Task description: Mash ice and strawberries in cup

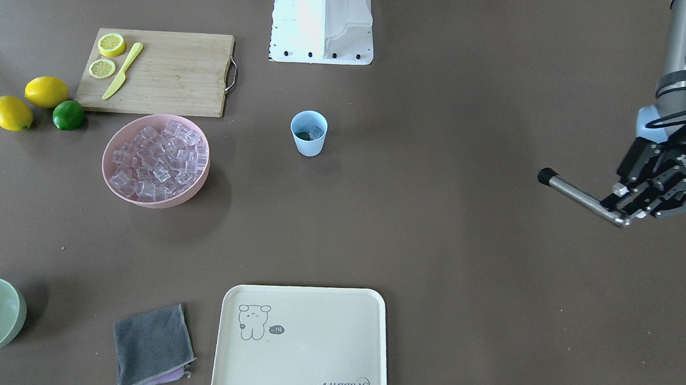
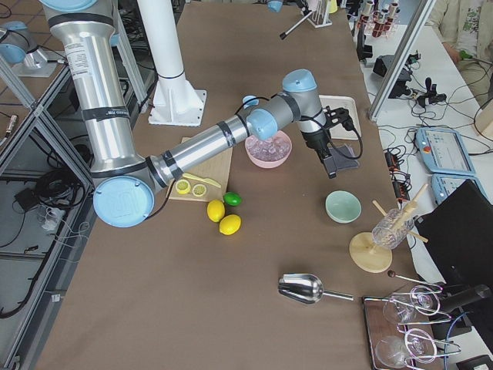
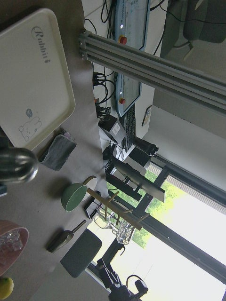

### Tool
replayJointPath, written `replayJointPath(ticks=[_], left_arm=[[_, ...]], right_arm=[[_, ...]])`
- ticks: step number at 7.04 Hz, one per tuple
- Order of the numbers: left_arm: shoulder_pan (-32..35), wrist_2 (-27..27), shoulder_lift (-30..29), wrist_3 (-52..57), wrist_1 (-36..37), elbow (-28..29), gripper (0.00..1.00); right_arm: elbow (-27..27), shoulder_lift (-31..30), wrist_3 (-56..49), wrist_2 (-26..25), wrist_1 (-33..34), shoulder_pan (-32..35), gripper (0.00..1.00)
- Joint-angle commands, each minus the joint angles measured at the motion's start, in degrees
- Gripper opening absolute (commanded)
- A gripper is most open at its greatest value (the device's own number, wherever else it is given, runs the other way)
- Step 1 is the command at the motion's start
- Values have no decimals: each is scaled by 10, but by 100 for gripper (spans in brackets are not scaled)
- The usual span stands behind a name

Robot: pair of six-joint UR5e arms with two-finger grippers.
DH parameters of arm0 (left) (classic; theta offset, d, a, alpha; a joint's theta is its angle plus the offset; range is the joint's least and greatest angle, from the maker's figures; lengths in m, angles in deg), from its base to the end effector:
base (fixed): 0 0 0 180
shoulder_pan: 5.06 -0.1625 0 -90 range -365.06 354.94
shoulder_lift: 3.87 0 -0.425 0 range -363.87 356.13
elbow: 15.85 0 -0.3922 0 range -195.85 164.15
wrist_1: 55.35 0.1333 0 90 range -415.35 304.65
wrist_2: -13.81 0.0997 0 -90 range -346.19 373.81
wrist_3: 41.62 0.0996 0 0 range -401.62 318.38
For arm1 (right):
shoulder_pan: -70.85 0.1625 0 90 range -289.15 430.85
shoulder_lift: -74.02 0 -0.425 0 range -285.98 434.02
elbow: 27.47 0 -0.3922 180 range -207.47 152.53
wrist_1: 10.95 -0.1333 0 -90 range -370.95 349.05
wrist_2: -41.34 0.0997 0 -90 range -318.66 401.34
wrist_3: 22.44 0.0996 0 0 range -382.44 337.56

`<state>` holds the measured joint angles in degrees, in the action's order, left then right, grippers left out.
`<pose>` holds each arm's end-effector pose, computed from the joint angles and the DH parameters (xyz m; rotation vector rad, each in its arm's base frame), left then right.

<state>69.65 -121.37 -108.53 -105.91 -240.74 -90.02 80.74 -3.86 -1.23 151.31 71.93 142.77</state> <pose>0.0879 -0.5590 0.4771 0.7887 1.4182 -0.0100 -0.0806 -0.5668 0.3937 0.4961 -0.5337 -0.0617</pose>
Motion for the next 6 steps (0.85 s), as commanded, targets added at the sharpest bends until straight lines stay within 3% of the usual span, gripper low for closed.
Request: replayJointPath(ticks=[1,3,4,6], left_arm=[[92,-100,37,76,58,67,0],[137,-160,41,238,250,69,0],[152,-165,47,349,348,68,0],[159,-161,63,457,456,68,0]], right_arm=[[0,12,2,-24,0,-43,100],[2,18,6,-35,0,-70,100],[2,18,6,-34,0,-70,100],[2,18,5,-35,-1,-70,100]])
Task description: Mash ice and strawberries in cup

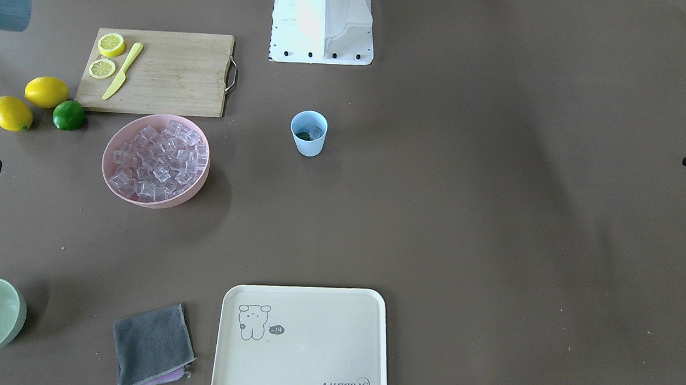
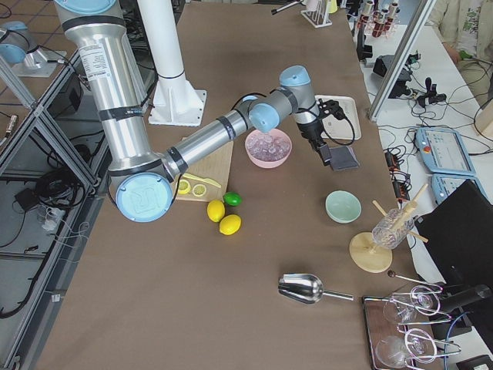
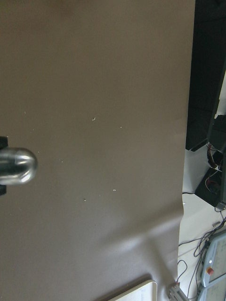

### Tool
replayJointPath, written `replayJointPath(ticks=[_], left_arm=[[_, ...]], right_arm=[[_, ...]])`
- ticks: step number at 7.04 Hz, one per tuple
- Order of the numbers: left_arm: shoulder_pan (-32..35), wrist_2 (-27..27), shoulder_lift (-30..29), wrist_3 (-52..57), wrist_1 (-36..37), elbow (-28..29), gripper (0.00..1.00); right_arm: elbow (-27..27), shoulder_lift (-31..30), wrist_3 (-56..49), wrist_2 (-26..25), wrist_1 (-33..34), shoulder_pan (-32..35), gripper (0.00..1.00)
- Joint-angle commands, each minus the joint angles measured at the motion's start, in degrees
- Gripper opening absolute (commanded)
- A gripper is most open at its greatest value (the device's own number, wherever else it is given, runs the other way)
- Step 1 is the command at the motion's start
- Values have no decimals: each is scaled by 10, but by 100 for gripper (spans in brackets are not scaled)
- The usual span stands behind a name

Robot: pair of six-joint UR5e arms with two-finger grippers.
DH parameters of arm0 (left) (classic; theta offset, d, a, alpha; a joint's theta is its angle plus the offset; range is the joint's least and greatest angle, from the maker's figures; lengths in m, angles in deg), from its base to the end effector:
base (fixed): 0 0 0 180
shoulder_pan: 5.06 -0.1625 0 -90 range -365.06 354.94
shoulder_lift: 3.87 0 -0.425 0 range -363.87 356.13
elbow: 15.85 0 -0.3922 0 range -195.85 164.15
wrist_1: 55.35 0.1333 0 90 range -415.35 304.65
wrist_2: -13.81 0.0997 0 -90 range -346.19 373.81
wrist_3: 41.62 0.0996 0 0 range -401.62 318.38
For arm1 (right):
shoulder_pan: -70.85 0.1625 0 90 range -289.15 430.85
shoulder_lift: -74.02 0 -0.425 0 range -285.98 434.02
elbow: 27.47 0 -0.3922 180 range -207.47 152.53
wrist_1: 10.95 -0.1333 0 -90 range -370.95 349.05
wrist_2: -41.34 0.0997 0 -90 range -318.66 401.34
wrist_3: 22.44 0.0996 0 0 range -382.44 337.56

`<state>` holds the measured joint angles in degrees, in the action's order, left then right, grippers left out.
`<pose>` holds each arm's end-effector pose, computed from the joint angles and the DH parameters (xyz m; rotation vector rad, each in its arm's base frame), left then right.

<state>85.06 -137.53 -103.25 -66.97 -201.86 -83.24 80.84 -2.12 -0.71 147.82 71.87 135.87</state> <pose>-0.0471 -0.5563 0.6380 0.4384 1.1322 0.0154 -0.1461 -0.5624 0.3769 0.5169 -0.5242 -0.1529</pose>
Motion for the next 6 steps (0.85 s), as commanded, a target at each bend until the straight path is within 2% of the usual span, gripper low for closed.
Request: replayJointPath(ticks=[1,2,3,4,5,6], left_arm=[[1,3,10,71,81,2,0],[-14,5,9,78,105,3,0],[-33,36,4,100,134,2,0],[-63,88,-10,116,168,2,0],[-74,115,-23,152,216,1,0],[-76,118,-31,178,260,2,0]], right_arm=[[1,0,0,-8,0,-1,100],[1,0,0,-20,0,-1,100],[0,-1,0,-23,0,-1,100],[-1,-1,0,-23,0,0,100],[-4,0,0,-28,0,-1,100],[-4,0,0,-29,0,-1,100]])
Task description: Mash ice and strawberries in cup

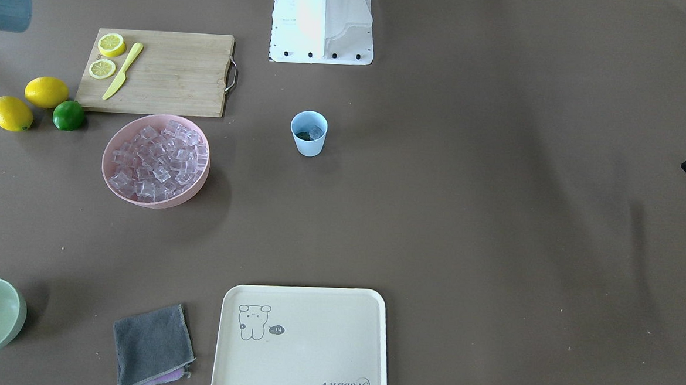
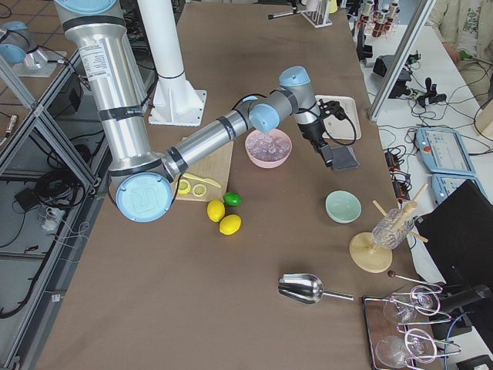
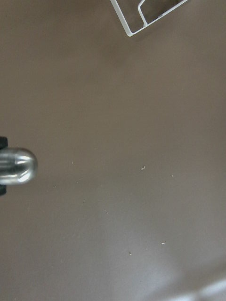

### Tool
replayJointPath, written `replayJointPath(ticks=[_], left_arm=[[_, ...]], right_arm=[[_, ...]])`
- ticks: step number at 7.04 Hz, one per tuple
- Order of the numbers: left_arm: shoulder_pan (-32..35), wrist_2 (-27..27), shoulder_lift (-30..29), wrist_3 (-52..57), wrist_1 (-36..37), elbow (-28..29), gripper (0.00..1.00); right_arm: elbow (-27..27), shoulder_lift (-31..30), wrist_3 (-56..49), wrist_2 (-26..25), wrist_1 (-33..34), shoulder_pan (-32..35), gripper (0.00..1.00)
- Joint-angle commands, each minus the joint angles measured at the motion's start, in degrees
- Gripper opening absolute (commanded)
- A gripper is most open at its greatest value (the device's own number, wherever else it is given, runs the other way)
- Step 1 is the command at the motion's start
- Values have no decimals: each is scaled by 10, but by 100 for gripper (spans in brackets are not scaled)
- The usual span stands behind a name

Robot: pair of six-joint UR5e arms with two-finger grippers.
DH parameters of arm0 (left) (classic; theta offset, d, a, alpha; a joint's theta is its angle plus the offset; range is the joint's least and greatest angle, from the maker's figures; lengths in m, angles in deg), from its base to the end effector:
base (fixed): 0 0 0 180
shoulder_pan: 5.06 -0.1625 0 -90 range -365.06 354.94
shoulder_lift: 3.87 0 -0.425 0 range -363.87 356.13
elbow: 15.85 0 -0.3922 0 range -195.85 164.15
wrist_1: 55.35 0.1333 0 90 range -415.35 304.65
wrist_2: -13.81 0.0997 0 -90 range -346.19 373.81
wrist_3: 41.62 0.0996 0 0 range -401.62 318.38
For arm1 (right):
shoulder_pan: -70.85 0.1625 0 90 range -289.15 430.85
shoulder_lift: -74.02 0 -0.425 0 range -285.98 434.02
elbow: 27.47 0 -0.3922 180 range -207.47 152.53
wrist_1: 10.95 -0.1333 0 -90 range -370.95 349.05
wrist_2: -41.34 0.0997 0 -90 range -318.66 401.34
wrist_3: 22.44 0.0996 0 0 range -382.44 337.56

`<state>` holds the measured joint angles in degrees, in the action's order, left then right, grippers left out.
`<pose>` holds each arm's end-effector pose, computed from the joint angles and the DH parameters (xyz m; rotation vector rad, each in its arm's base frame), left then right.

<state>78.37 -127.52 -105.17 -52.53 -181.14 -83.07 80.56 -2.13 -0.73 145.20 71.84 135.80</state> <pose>0.0117 -0.5866 0.6730 0.2565 0.9309 0.1202 -0.1435 -0.5656 0.3802 0.5312 -0.4830 -0.1383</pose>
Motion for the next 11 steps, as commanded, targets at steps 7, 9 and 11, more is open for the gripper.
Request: replayJointPath(ticks=[7,9,11], left_arm=[[-65,94,-26,46,100,50,0],[-65,94,-25,43,117,52,0],[-65,105,-26,27,129,55,0]], right_arm=[[-13,3,0,-60,0,-18,100],[-12,3,0,-60,0,-18,100],[-9,2,0,-60,0,-17,100]])
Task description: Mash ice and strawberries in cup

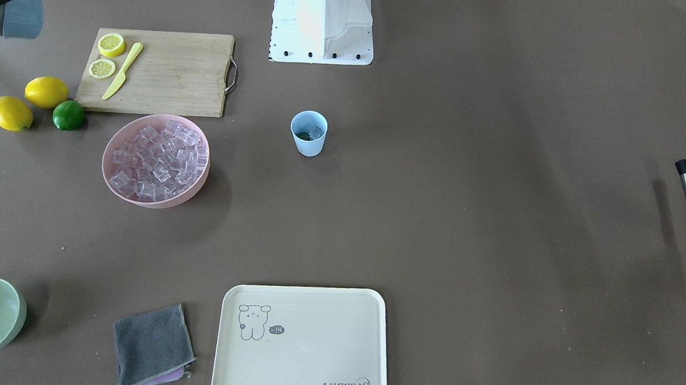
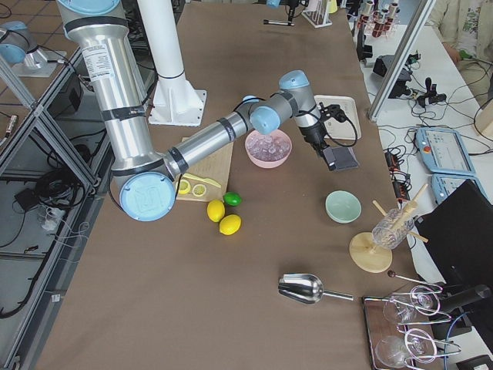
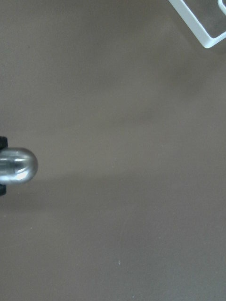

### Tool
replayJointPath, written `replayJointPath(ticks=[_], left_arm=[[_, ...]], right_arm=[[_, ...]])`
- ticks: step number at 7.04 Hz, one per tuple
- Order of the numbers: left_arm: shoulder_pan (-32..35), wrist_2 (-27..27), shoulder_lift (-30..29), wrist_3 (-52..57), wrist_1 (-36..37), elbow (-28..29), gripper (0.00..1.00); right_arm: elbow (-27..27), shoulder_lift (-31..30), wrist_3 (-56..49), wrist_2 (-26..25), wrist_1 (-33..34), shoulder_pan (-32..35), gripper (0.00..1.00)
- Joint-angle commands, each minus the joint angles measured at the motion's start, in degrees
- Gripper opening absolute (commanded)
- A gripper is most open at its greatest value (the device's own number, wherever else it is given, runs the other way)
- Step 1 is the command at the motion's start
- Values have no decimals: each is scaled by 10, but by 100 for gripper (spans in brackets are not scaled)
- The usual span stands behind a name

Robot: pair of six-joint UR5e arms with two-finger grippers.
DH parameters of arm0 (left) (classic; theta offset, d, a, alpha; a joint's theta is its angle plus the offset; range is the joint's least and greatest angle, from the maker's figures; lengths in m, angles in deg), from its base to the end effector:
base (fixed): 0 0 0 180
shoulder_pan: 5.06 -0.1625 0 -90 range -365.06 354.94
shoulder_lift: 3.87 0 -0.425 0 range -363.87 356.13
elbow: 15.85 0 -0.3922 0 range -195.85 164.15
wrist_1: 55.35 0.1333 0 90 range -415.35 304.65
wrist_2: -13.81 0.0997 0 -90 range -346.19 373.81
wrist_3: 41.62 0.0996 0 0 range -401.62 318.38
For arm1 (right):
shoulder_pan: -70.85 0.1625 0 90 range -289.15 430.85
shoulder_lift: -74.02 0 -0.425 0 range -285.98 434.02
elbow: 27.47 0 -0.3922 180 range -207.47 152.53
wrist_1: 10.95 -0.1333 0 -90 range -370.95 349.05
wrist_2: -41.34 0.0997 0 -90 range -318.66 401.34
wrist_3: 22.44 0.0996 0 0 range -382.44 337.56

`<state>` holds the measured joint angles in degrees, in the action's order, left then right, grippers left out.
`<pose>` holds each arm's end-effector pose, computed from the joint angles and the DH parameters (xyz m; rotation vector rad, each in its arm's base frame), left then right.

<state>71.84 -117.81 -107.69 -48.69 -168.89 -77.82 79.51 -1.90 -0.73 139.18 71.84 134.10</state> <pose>0.0688 -0.5920 0.7288 0.0263 0.7415 0.1595 -0.1536 -0.5707 0.3881 0.5544 -0.3940 -0.1302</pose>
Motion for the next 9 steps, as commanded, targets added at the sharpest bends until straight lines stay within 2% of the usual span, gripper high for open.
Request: replayJointPath(ticks=[1,8,9], left_arm=[[-1,21,-1,-29,4,4,0],[-18,45,-1,-36,3,22,0],[-19,45,-1,-36,3,23,13]], right_arm=[[2,-1,0,-1,0,0,100],[4,-6,1,-20,0,0,100],[3,-7,1,-21,0,0,100]])
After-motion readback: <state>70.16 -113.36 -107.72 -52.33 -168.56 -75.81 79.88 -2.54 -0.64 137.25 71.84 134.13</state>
